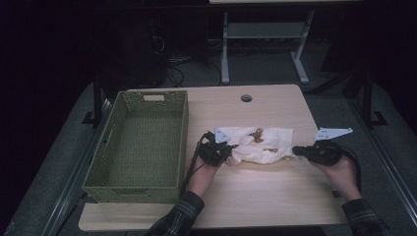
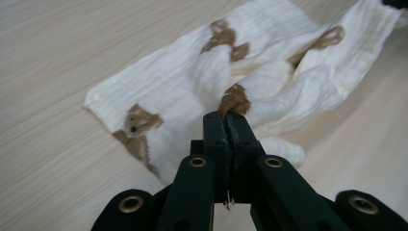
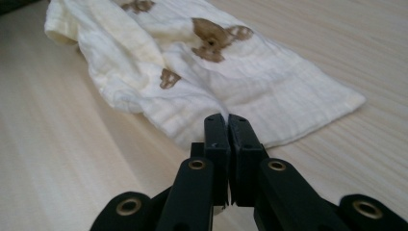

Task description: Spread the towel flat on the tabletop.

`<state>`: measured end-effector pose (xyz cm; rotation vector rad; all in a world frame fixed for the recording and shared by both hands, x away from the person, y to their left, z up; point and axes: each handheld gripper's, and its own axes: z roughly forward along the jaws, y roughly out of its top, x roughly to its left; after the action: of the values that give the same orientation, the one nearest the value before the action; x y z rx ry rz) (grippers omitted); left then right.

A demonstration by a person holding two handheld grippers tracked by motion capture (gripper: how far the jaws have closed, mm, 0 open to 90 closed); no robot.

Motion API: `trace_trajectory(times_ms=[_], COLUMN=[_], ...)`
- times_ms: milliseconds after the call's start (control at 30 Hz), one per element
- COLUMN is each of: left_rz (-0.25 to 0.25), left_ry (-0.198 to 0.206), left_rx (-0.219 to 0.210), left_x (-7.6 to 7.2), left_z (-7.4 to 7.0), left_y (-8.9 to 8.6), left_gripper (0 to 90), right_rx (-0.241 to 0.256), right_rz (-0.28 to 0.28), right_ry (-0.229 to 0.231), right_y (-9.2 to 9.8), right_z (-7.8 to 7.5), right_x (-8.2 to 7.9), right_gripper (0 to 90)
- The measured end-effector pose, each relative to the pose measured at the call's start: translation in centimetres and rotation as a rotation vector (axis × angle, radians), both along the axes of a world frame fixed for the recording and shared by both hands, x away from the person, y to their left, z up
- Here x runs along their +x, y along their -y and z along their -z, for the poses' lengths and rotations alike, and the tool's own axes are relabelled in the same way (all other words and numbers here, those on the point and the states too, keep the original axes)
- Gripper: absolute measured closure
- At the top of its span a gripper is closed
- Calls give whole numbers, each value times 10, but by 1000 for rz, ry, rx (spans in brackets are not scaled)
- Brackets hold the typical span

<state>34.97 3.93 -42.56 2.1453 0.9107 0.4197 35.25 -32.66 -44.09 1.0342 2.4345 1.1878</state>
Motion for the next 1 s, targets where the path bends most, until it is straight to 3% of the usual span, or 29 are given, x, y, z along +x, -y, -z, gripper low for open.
trace_trajectory(times_ms=[200,367,433,633,767,867,1000], left_rz=[-40,-59,-60,-56,-16,21,36], left_ry=[-37,-52,-55,-27,-11,-6,-19], left_rx=[73,90,97,39,13,22,69], left_x=[17,27,28,20,4,-8,-12], left_z=[19,27,30,16,7,6,17], left_y=[-1,-1,-1,-4,-2,2,8], left_gripper=[877,870,833,705,667,652,580], right_rx=[-39,-85,-74,-44,-10,1,7], right_rz=[21,34,35,41,48,47,46], right_ry=[-33,-58,-67,-59,-44,-35,-46], right_y=[-2,-4,-3,2,8,11,15], right_z=[13,24,26,22,14,10,9], right_x=[16,27,29,26,19,13,6], right_gripper=[873,872,868,781,740,726,707])
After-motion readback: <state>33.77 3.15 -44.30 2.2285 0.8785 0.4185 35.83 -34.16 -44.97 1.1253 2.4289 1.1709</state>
